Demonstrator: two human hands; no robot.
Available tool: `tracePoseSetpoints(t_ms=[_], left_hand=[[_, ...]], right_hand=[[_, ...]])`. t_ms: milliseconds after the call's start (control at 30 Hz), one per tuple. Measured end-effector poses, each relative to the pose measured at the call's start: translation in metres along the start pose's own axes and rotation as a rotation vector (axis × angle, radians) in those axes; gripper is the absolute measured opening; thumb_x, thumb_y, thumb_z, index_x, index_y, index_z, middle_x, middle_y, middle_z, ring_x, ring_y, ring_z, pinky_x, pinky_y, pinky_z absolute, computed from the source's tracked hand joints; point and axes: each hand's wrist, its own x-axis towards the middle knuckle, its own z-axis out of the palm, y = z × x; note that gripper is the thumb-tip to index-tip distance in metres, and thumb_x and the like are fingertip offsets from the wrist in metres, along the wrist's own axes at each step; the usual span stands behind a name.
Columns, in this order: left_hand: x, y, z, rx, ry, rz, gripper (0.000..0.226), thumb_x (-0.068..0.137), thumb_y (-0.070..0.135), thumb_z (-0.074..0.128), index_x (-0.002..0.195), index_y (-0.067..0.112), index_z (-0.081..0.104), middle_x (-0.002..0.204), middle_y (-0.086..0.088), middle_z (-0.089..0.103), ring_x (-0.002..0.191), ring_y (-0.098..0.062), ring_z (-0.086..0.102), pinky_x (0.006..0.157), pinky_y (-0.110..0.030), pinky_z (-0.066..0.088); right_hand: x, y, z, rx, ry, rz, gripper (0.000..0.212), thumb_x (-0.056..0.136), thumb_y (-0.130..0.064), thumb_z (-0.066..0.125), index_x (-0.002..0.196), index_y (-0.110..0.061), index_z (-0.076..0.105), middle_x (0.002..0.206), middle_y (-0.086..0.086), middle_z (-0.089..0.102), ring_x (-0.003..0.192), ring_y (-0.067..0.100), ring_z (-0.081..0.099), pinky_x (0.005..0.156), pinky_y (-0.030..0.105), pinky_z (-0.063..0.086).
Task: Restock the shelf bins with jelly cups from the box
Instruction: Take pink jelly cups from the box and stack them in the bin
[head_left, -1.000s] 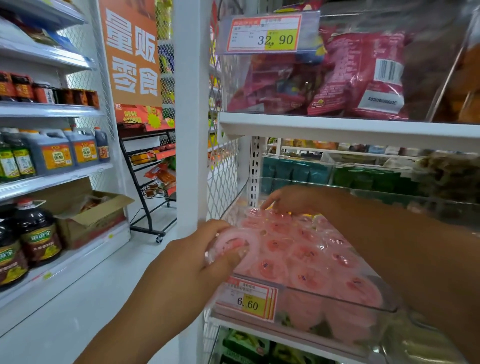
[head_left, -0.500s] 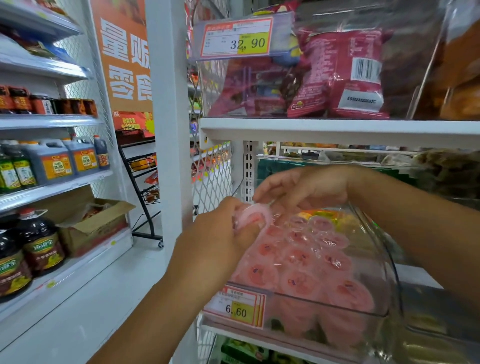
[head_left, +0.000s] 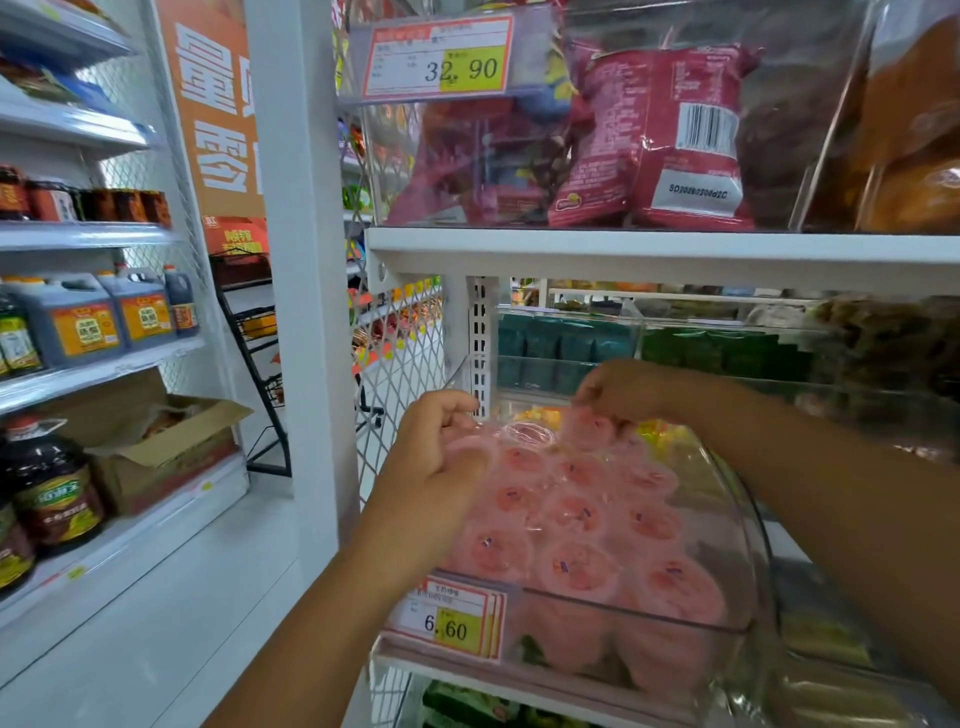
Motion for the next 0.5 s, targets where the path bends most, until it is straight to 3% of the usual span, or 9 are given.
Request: tracePoseSetpoints(t_ms=[100,233,300,400,500], left_hand=[[0.0020,-0.0015,-0.0005,0.070,-0.003,0.042,0.034,0.094,0.022,0.056,0.119,0.042,0.045,0.111,0.022,0.055,0.100,0.001,0.058,0.080,-0.022,0.047],[0.0025,-0.0050,-0.0002,0.083,-0.008,0.075,0.042,0.093,0.019,0.060,0.127,0.040,0.046,0.111,0.023,0.062,0.097,0.009,0.059,0.086,-0.019,0.048],[0.0032,-0.0073,0.0002,0.090,-0.007,0.082,0.044,0.092,0.018,0.062,0.128,0.040,0.046,0.112,0.023,0.062,0.099,0.013,0.056,0.087,-0.016,0.047],[0.0046,-0.0091,0.0004,0.091,-0.002,0.071,0.044,0.093,0.021,0.062,0.128,0.042,0.046,0.111,0.022,0.062,0.094,0.016,0.056,0.080,-0.013,0.048],[0.0054,-0.0087,0.0000,0.083,0.002,0.042,0.046,0.092,0.023,0.065,0.128,0.041,0.044,0.111,0.020,0.060,0.092,0.011,0.058,0.072,-0.014,0.048]], right_hand=[[0.0037,-0.0015,0.0051,0.006,-0.039,0.038,0.031,0.094,0.004,0.050,0.117,-0.009,0.064,0.091,0.003,0.064,0.062,0.010,0.063,0.049,0.016,0.050],[0.0074,-0.0009,0.0103,-0.020,-0.057,0.044,0.040,0.091,0.008,0.049,0.122,-0.014,0.063,0.119,0.010,0.061,0.062,0.010,0.063,0.045,0.015,0.046],[0.0088,0.0009,0.0126,-0.055,-0.047,0.026,0.042,0.093,0.007,0.047,0.124,-0.017,0.063,0.126,0.010,0.059,0.066,0.010,0.063,0.050,0.017,0.048],[0.0077,0.0026,0.0115,-0.126,-0.003,-0.019,0.045,0.093,0.001,0.049,0.129,-0.023,0.061,0.136,0.008,0.054,0.086,0.015,0.065,0.073,0.024,0.053],[0.0053,0.0037,0.0114,-0.180,-0.033,-0.028,0.042,0.093,-0.004,0.052,0.129,-0.025,0.060,0.132,0.006,0.058,0.095,0.020,0.066,0.084,0.031,0.055]])
